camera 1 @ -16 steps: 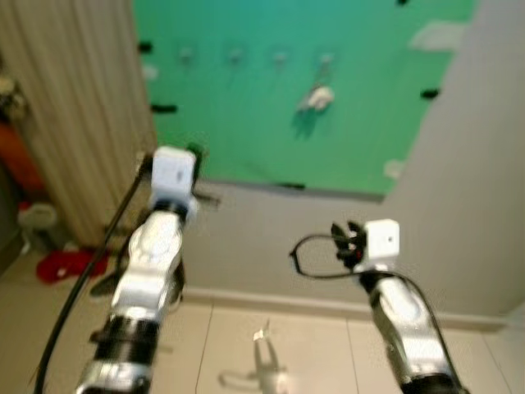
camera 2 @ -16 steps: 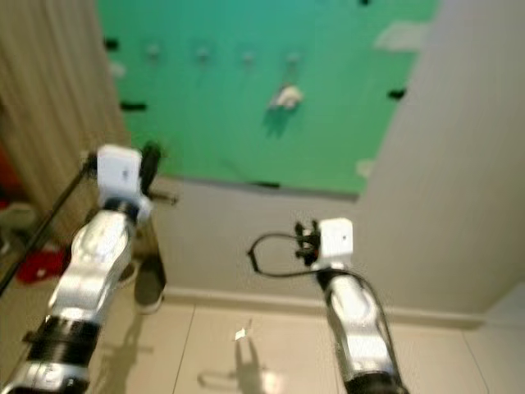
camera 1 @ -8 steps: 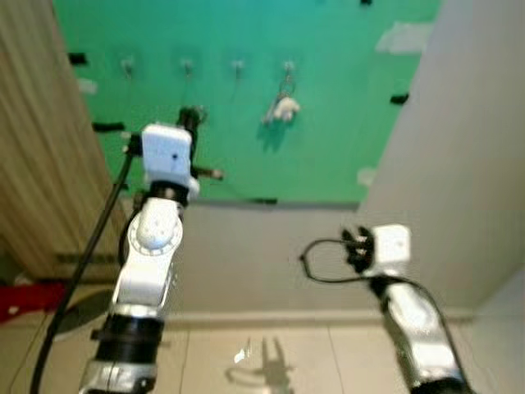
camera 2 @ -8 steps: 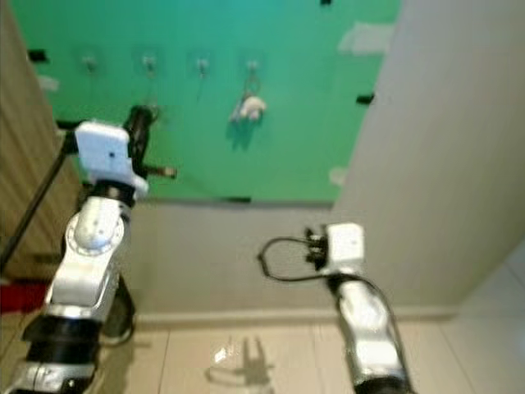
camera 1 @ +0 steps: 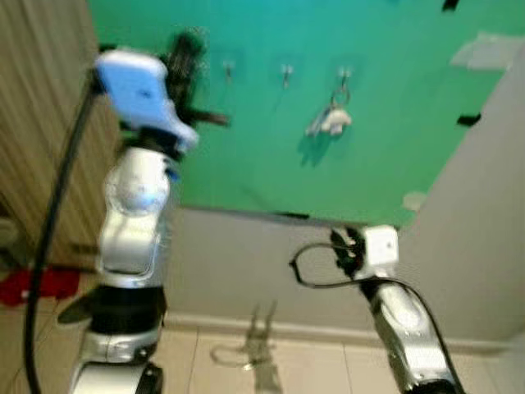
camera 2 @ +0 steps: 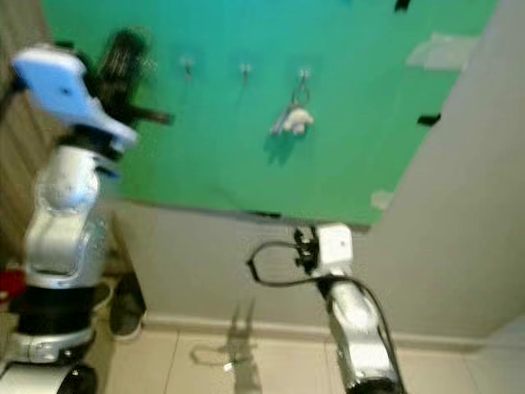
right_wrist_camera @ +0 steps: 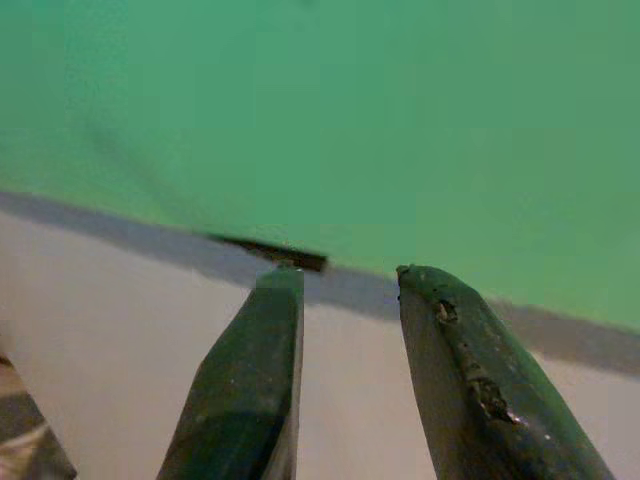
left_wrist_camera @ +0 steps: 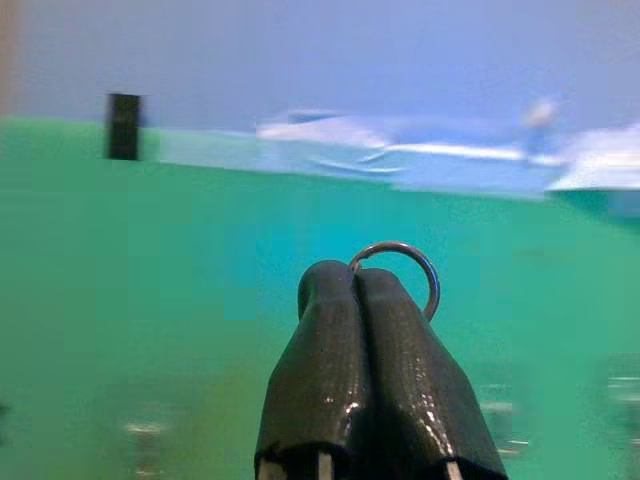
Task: Hang keys on a hook
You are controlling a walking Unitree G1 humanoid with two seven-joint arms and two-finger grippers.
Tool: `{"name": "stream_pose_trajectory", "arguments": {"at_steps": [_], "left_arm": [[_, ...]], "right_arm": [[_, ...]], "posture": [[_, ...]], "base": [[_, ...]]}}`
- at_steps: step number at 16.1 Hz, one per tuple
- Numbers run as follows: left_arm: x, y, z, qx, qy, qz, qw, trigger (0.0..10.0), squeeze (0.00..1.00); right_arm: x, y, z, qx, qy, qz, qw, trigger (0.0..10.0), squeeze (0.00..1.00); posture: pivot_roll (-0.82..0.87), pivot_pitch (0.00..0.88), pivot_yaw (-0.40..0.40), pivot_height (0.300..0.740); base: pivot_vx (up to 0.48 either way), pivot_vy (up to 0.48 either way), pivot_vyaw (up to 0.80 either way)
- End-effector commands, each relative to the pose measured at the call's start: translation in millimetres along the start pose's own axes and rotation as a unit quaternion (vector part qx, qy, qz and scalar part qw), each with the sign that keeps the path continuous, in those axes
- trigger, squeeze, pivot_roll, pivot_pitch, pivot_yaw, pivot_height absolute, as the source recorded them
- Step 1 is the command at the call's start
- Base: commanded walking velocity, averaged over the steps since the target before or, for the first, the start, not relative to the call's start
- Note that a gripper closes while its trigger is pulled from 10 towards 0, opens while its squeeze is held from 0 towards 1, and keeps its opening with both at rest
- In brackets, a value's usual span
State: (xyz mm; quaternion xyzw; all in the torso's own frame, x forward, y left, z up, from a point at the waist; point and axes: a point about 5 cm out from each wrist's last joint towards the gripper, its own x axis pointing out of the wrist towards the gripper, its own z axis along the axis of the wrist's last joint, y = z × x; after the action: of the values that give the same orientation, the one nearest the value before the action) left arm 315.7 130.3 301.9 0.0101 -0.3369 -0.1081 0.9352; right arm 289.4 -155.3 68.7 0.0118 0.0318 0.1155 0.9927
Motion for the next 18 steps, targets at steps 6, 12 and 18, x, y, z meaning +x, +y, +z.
{"name": "stream_pose_trajectory", "arguments": {"at_steps": [6,12,18], "left_arm": [[6.2,5.6,-31,0.019,0.082,-0.018,0.996,10.0,0.0],[0.0,10.2,-81,0.007,0.208,0.006,0.978,10.0,0.0],[-2.5,-12.4,-80,0.021,0.179,-0.012,0.984,10.0,0.0]], "right_arm": [[1.2,3.3,4,0.001,-0.005,0.002,1.0,10.0,0.0],[-3.6,0.0,10,-0.009,-0.006,0.015,1.0,10.0,0.0],[-3.5,7.4,10,-0.021,-0.011,0.039,0.999,10.0,0.01]], "posture": [[-0.02,0.0,-0.058,0.74],[-0.06,0.0,-0.035,0.74],[-0.06,0.0,-0.031,0.74]], "base": [[0.0,0.0,0.0],[0.0,0.0,-0.25],[0.0,0.0,-0.1]]}}
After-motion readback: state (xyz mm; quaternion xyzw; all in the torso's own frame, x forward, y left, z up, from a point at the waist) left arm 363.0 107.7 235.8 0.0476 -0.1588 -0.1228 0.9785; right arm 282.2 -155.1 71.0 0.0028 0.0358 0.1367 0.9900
